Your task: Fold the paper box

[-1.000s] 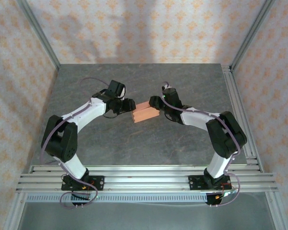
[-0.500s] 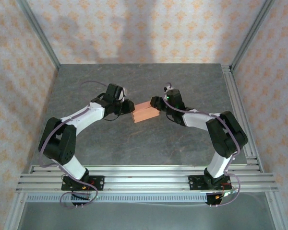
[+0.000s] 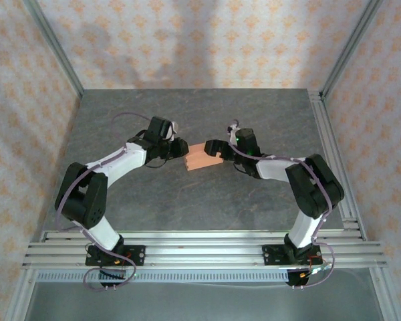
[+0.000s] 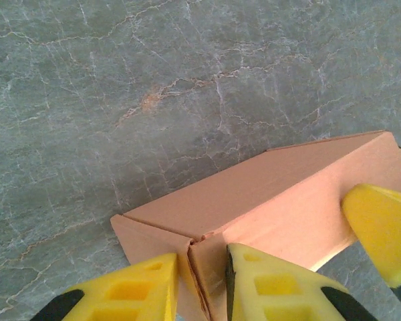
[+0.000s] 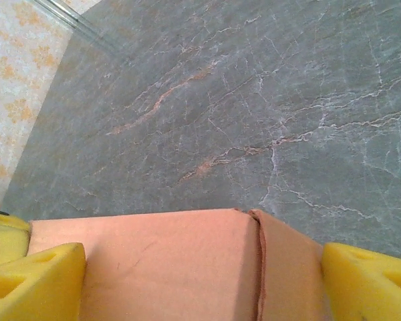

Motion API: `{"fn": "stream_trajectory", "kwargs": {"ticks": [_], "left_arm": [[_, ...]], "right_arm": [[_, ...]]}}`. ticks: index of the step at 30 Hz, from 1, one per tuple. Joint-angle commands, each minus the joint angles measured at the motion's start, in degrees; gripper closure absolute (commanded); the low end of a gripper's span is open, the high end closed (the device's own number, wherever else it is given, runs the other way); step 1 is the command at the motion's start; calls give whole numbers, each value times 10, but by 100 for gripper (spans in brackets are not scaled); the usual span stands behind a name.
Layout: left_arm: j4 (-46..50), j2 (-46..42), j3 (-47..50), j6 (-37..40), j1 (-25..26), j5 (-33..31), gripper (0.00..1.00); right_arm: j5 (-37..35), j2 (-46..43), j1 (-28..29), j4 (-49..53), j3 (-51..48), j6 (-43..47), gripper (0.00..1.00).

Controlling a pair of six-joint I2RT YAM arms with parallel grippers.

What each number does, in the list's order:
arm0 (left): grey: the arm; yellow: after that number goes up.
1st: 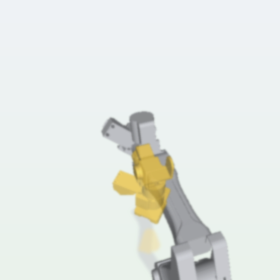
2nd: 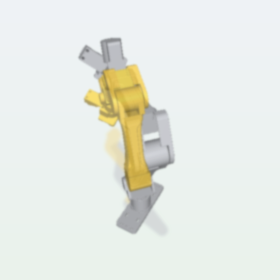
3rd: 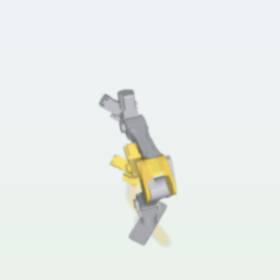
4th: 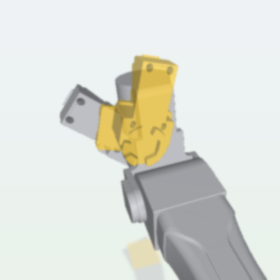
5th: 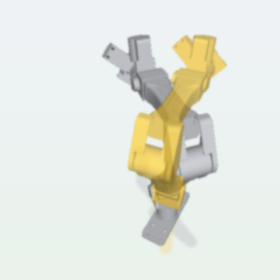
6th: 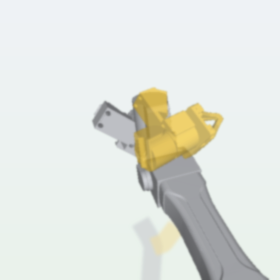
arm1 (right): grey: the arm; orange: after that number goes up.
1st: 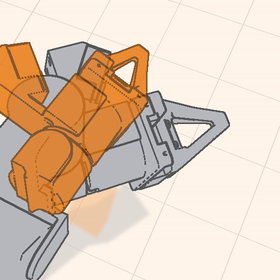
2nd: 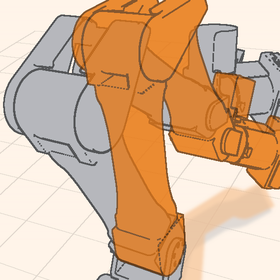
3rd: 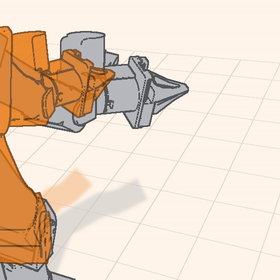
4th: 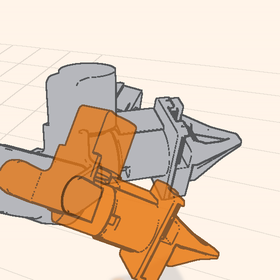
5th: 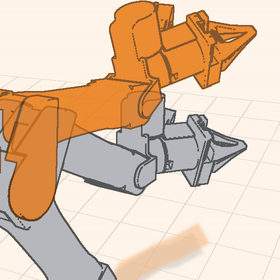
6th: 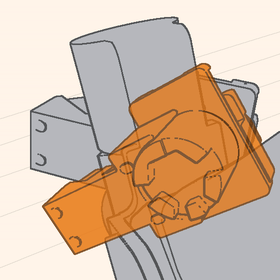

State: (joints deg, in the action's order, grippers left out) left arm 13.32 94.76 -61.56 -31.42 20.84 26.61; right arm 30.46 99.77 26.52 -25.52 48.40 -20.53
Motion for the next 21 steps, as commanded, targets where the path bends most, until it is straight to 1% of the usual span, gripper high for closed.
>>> {"fn": "stream_trajectory", "kwargs": {"ticks": [1,3,5,7,9,16,21], "left_arm": [[130,55,36,24,3,-51,75],[133,55,35,26,2,-54,75],[134,55,34,27,3,-56,76],[138,57,32,29,2,-57,76],[139,58,30,30,3,-61,75],[140,65,32,30,3,-58,77],[143,68,35,32,2,-58,78]], "right_arm": [[16,-10,-8,62,-18,24,25],[3,-20,-13,82,-17,32,31],[-7,-27,-18,102,-16,40,36],[-9,-33,-23,112,-16,44,43],[-11,-38,-27,118,-15,42,48],[1,-50,-44,117,-17,13,48],[11,-58,-54,95,-27,-11,50]]}}
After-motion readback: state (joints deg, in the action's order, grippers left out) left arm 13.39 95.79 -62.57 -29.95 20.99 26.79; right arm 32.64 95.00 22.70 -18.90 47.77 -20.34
